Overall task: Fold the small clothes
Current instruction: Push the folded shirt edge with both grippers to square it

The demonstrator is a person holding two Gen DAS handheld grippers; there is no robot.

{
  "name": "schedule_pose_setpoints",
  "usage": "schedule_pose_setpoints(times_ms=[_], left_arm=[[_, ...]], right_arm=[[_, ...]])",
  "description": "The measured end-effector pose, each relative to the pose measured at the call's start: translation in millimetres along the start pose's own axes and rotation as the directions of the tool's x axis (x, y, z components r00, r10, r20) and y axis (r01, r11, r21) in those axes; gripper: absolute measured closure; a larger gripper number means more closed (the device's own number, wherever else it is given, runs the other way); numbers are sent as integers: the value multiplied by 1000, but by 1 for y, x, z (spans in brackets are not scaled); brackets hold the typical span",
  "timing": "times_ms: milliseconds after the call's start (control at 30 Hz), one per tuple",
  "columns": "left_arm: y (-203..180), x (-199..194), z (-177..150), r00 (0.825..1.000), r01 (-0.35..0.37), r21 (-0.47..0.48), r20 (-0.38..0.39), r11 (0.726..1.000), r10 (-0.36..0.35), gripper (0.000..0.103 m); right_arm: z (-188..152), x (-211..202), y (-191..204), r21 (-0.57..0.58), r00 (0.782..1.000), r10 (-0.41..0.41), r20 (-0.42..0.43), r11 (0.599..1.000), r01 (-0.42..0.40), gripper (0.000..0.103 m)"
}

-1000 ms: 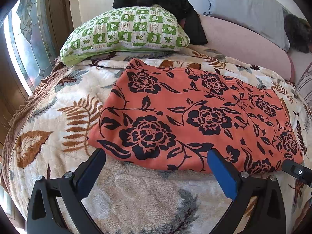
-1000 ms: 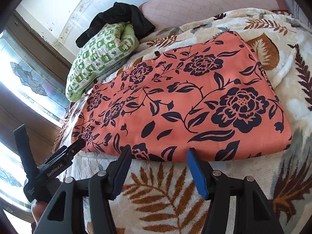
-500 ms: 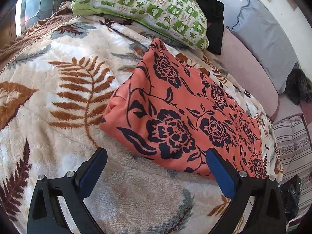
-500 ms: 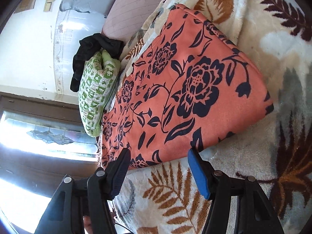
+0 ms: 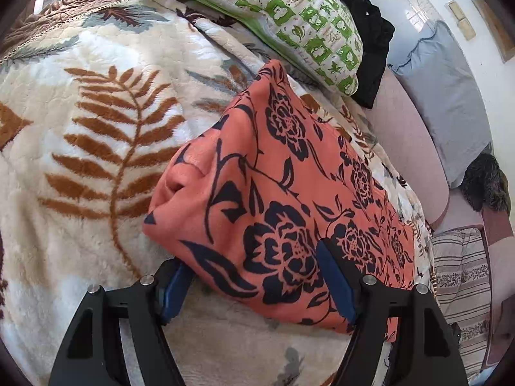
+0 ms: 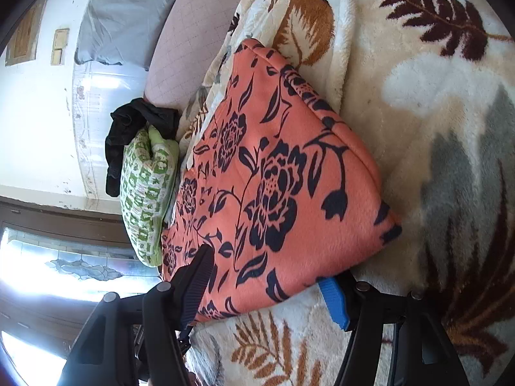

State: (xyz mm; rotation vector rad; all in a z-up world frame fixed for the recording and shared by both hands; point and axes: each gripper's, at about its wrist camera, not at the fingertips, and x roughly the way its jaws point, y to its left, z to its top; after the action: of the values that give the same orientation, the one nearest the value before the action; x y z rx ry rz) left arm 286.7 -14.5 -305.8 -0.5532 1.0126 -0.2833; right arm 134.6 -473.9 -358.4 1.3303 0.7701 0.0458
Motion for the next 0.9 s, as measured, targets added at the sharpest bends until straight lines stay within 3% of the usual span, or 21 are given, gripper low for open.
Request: schedule_pose_setpoints(times_ms=[67,167,300,400,467,533,600,667,733,800,867,900], left_arm=[[-2,0,1,999,23,-4,25,1000,-23,29],[-8,-5,2,996,48,24,74,999,-50,40],[-9,6,1,998,3,49,57,999,-6,37],[-6,14,1,999,13,28,44,1000,-14,32],[-9,16,2,999,17,34,45,999,-18,31],[-10,16,3,998,25,24,57,999,-27,32],[-9,17,5,997,20,10,69,1000,-20,49],[-6,20,7,998,5,5,64,1000,-6,54],[-4,22,8,998,19,-21,62,1000,-17,53],[-5,22,7,997,47,-33,67,998,-45,38],[-10,22,6,996,41,-12,75,999,-40,37],[-12,21,5,996,24,2,83,1000,-24,44]], right_arm=[[5,2,-1,7,999,23,31,1000,-23,36],[11,-1,4,-40,994,45,99,998,-41,36],[14,8,7,-90,993,-21,115,995,32,37],[16,9,12,-107,993,-27,119,993,40,37],[17,10,16,-133,992,-51,120,989,67,44],[19,15,17,-154,988,-99,123,981,117,67],[22,19,14,-148,986,-115,124,980,133,69],[23,19,16,-162,984,-122,130,976,142,69],[24,23,18,-174,983,-135,122,972,155,69],[27,25,12,-129,987,-123,102,982,135,66],[29,25,9,-107,989,-102,104,988,113,66],[28,24,10,-119,989,-100,107,986,113,66]])
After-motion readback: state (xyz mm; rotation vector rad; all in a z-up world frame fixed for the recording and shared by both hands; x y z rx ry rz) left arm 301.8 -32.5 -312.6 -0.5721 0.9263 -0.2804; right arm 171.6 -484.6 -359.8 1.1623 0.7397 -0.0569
